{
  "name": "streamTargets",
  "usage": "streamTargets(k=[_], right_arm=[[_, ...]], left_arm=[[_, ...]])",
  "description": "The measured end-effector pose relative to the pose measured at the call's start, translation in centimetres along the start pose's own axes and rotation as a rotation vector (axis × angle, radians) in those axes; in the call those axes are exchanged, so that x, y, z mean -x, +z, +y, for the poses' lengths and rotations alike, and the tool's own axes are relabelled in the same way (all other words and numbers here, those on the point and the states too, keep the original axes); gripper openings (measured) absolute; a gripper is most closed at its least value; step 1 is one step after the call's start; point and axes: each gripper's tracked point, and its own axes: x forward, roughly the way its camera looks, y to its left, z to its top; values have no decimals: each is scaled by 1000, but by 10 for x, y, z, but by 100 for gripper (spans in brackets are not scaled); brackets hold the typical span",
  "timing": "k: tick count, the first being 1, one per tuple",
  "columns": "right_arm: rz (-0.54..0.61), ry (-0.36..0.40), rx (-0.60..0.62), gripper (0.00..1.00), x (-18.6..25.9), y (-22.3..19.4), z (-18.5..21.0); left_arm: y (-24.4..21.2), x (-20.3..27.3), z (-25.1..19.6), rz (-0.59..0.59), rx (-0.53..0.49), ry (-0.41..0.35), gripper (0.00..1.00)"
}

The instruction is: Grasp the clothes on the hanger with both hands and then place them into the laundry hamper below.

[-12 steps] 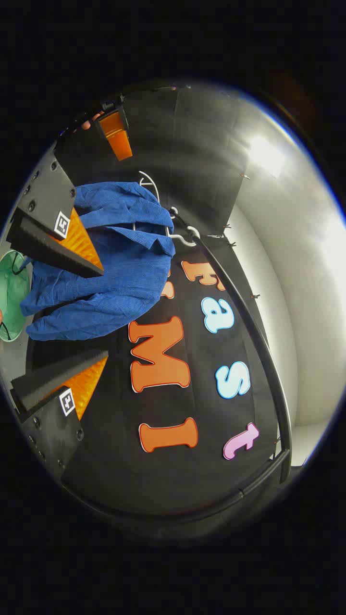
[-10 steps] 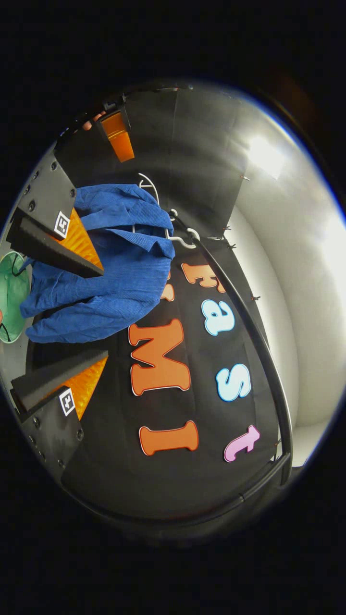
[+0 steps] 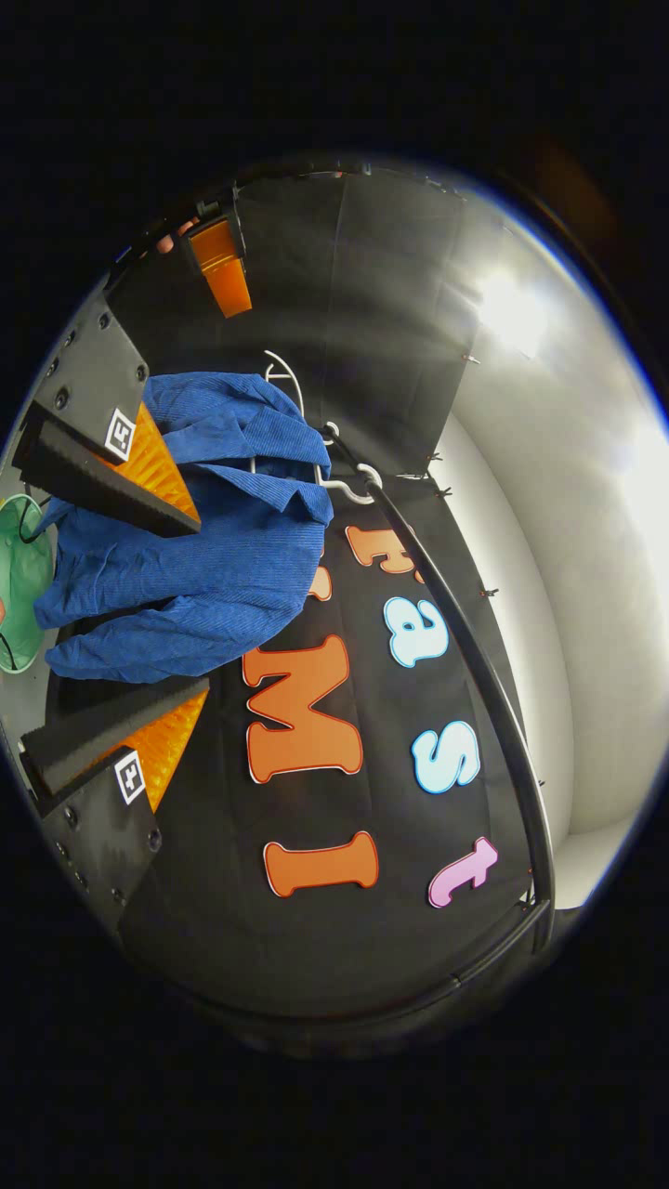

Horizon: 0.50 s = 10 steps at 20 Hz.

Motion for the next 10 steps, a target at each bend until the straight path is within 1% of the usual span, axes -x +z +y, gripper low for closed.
streamTargets(k=[1, 2, 3, 4, 5, 7, 8, 9, 10], right_arm=[[-1, 1, 0, 89, -1, 1, 0], [-2, 2, 4, 89, -2, 2, 1], [-4, 0, 8, 89, -2, 3, 2], [-12, 1, 13, 89, -1, 6, 4], [-21, 6, 18, 89, 0, 8, 7], [-28, 16, 22, 89, 0, 9, 14], [-28, 24, 20, 98, 2, 9, 17], [-28, 33, 16, 98, 2, 8, 20], [-27, 40, 10, 89, 1, 8, 22]], left_arm=[[1, 1, 2, -3, -2, 5, 94], [2, 0, 3, -3, -2, 7, 94], [0, 1, 3, 7, -1, 11, 92], [1, 1, 4, 10, 3, 12, 95], [4, 0, 4, 6, 5, 7, 91], [5, 2, 8, 7, -3, 11, 92], [4, 3, 9, 9, -7, 13, 92], [5, 5, 9, 11, -8, 14, 92], [5, 5, 10, 10, -6, 16, 91]])
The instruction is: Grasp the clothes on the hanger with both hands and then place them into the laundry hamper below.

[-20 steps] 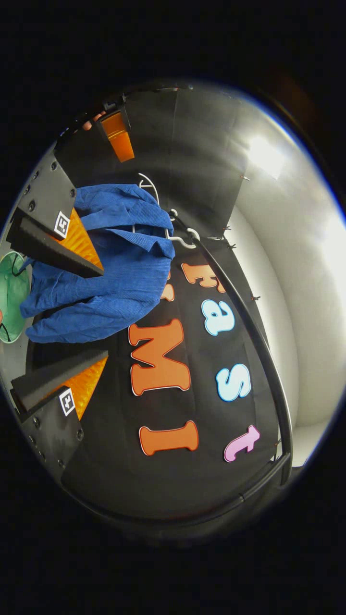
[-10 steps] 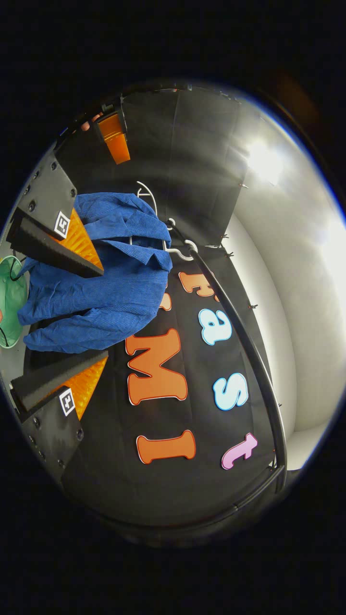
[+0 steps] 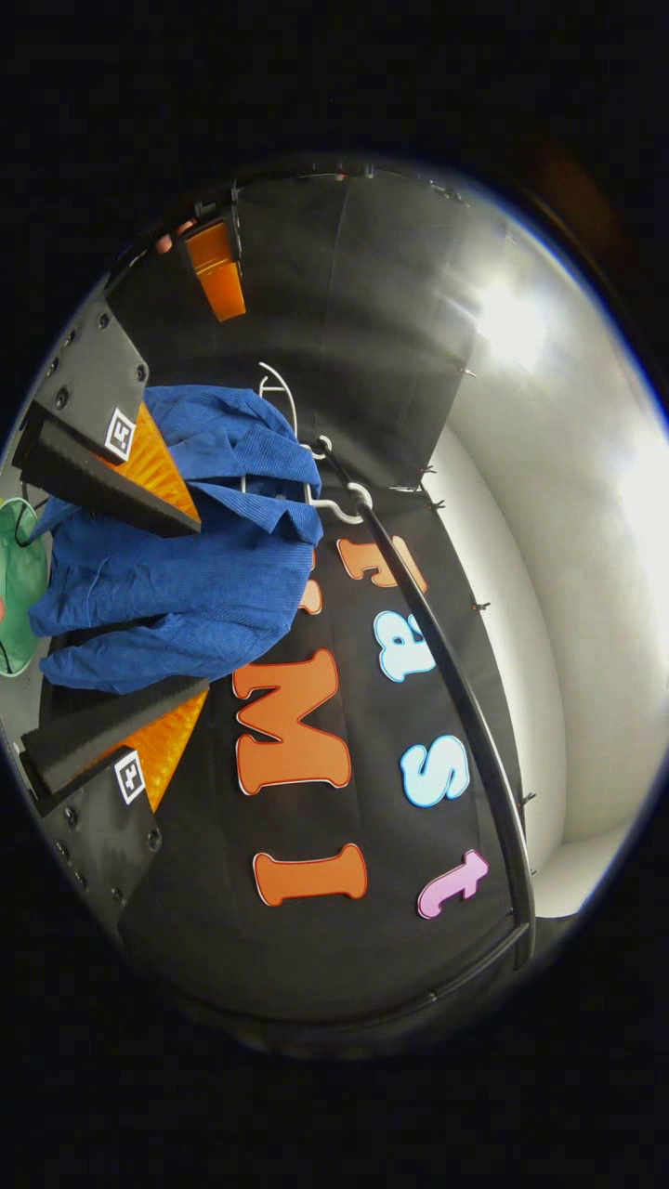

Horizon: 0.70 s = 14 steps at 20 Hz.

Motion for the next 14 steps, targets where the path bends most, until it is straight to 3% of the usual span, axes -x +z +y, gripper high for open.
streamTargets(k=[1, 2, 4, 5, 6, 7, 8, 9, 11, 12, 14], right_arm=[[2, 6, -7, 89, -2, -1, 1], [4, 11, -14, 97, -5, -1, 3], [-4, 25, -19, 97, -17, 0, 6], [-17, 30, -15, 89, -29, 2, 9], [-23, 30, -10, 89, -42, 2, 11], [-22, 37, -12, 97, -55, 1, 14], [-30, 52, -25, 98, -69, 4, 24], [-36, 68, -51, 98, -84, 5, 34], [-18, 94, -122, 97, -111, 2, 52], [-10, 107, -141, 97, -124, 0, 62], [6, 113, -128, 97, -149, -6, 77]], left_arm=[[1, 2, 1, -3, 3, 0, 91], [1, 4, 2, -6, 2, -1, 92], [0, 5, 7, -12, -6, 3, 94], [0, 5, 10, -17, -7, 5, 91], [1, 4, 14, -19, -5, 11, 94], [1, 3, 19, -22, 5, 20, 94], [2, 4, 23, -24, 18, 24, 92], [0, 5, 25, -17, 27, 26, 98], [-5, 9, 36, -2, 30, 48, 92], [-6, 12, 42, 0, 25, 58, 95], [-9, 19, 54, 10, -2, 80, 91]])
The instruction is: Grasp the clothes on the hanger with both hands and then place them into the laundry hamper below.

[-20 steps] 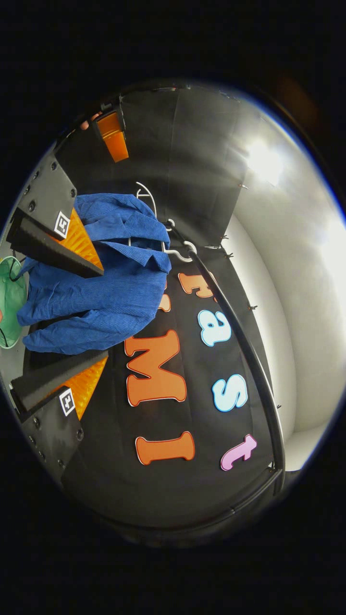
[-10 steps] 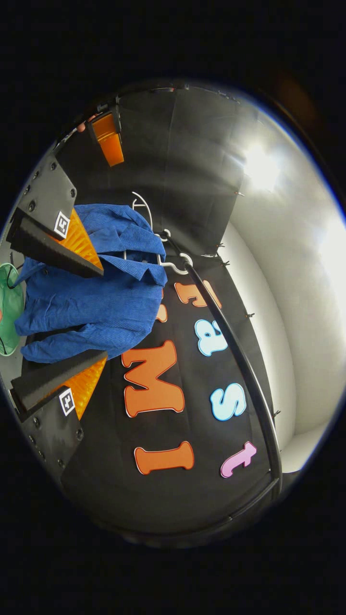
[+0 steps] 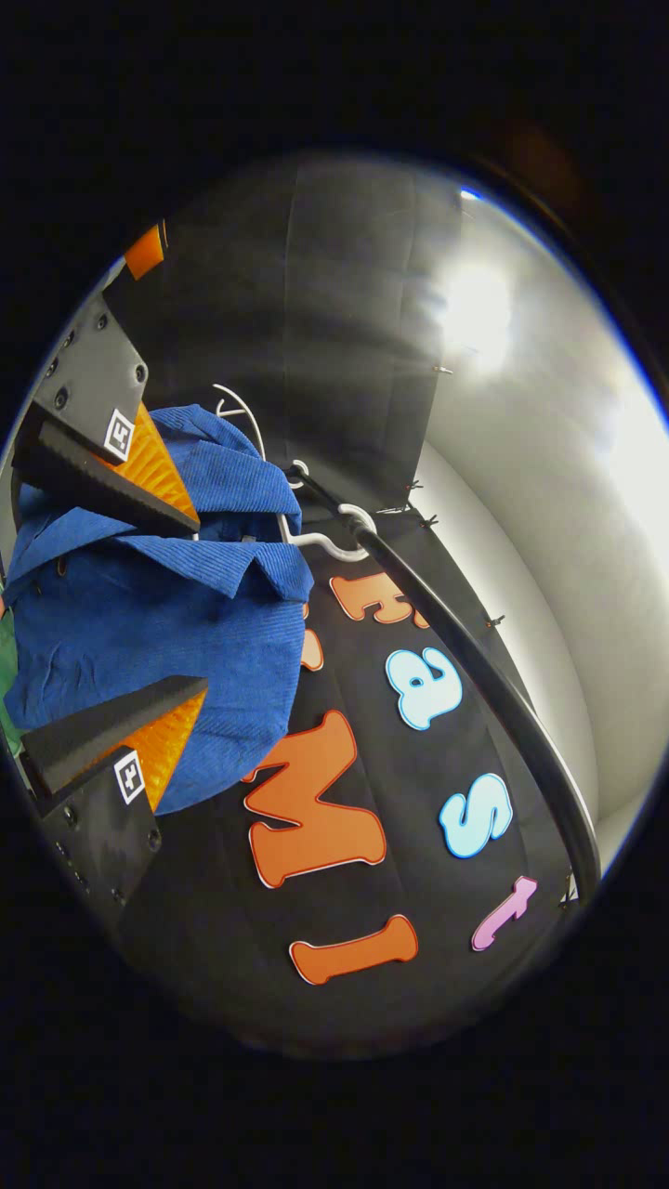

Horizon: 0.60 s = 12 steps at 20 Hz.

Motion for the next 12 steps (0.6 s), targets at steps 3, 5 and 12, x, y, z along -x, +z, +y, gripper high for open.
streamTargets(k=[3, 5, 12], right_arm=[[4, 14, -32, 97, -32, -6, 18], [-1, -30, -21, 98, -56, -13, 20], [35, -223, 20, 77, -85, -59, -16]], left_arm=[[-1, 5, 17, 15, -14, 28, 94], [-3, 4, 26, 30, -4, 42, 95], [-13, 3, 46, 59, -38, 59, 95]])
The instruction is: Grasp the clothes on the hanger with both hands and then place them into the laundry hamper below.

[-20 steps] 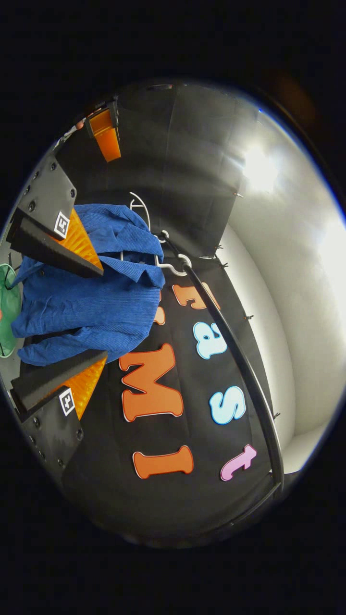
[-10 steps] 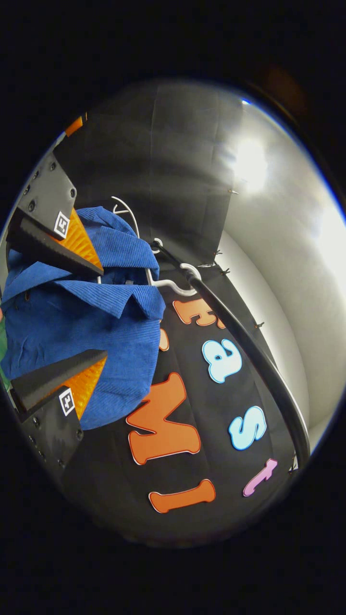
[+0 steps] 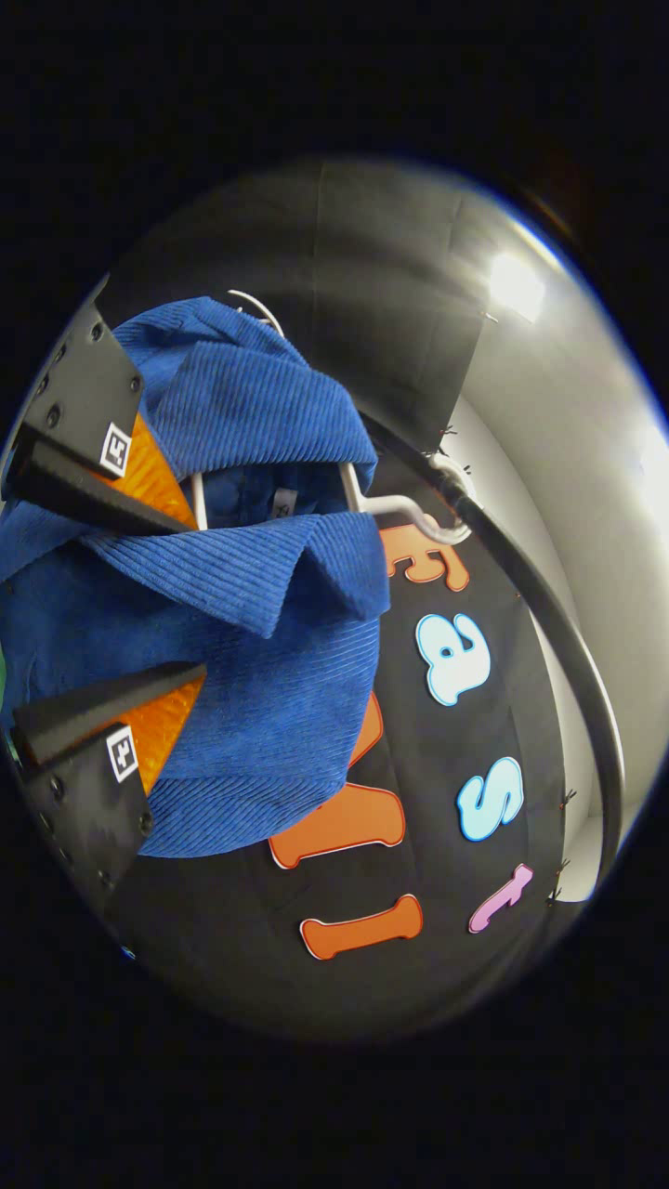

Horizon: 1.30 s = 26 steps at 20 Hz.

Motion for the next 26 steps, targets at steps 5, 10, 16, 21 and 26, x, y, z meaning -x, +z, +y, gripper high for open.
streamTargets(k=[5, 10, 16, 21, 26], right_arm=[[13, 102, -91, 5, 37, 5, -44], [-165, 86, -18, 7, 113, 92, -97], [-259, 177, 86, 7, 158, 155, -108], [-245, 237, 86, 7, 168, 153, -105], [-235, 243, 59, 7, 164, 144, -107]], left_arm=[[-21, -6, -27, 45, 5, -91, 98], [-48, -32, -115, 107, 78, -279, 92], [-71, -80, -211, 154, 113, -416, 95], [-66, -121, -216, 40, 6, -279, 95], [-95, -151, -209, 6, -206, -208, 91]])
